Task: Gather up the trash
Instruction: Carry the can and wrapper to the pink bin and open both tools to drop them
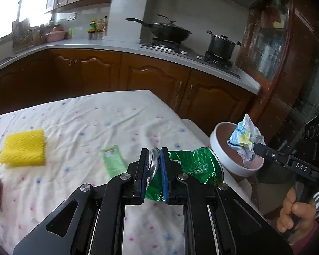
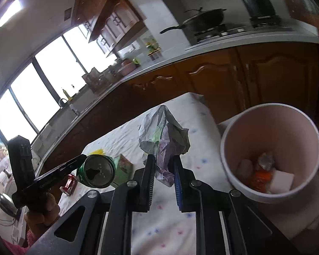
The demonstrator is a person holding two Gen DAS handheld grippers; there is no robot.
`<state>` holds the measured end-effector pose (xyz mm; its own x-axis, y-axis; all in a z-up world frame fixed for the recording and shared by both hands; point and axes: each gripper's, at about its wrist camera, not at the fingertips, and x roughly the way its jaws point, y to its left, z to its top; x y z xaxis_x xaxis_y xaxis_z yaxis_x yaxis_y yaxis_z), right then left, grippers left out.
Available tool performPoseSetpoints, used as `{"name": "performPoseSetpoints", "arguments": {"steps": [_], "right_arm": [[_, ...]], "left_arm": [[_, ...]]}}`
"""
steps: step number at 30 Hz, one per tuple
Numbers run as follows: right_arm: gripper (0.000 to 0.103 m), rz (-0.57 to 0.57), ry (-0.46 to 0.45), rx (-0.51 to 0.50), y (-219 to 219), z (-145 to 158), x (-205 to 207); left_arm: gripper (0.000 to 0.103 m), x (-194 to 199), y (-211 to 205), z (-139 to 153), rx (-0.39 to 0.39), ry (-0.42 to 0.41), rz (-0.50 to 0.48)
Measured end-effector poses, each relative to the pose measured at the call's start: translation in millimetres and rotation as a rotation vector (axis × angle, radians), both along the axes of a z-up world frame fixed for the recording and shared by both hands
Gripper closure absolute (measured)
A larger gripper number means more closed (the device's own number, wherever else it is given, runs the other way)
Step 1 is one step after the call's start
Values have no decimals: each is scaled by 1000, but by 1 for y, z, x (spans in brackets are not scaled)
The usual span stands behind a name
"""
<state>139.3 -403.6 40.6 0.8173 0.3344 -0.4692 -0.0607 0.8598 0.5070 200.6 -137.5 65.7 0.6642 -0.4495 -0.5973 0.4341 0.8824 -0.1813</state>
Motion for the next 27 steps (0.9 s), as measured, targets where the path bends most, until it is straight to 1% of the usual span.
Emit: {"name": "performPoseSetpoints", "arguments": {"steps": [12,20,27], "right_arm": [[86,-89,9,25,-44,-15,-35],[86,-147,-5,34,-75,-13,-50],[86,-185,-10,46,-93,-13,-54]], "left_arm": [[93,-9,-51,7,7,-12,-70],[93,-8,-91,13,21,-28,-128],[93,-4,-126,17,30,-31,-170]]}}
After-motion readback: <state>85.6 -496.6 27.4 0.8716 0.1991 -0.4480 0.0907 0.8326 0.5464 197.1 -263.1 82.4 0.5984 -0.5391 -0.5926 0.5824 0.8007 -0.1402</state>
